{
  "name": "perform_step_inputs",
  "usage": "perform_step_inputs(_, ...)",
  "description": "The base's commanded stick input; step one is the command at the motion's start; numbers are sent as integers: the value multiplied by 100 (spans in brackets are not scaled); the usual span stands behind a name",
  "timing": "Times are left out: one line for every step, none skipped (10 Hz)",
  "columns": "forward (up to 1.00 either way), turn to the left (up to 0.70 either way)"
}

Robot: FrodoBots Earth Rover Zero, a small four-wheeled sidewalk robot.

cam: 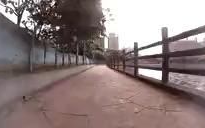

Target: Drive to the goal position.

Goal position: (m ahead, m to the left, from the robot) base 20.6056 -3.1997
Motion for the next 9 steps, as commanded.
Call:
perform_step_inputs(100,0)
perform_step_inputs(100,0)
perform_step_inputs(100,0)
perform_step_inputs(100,0)
perform_step_inputs(100,0)
perform_step_inputs(100,0)
perform_step_inputs(100,0)
perform_step_inputs(100,0)
perform_step_inputs(100,0)
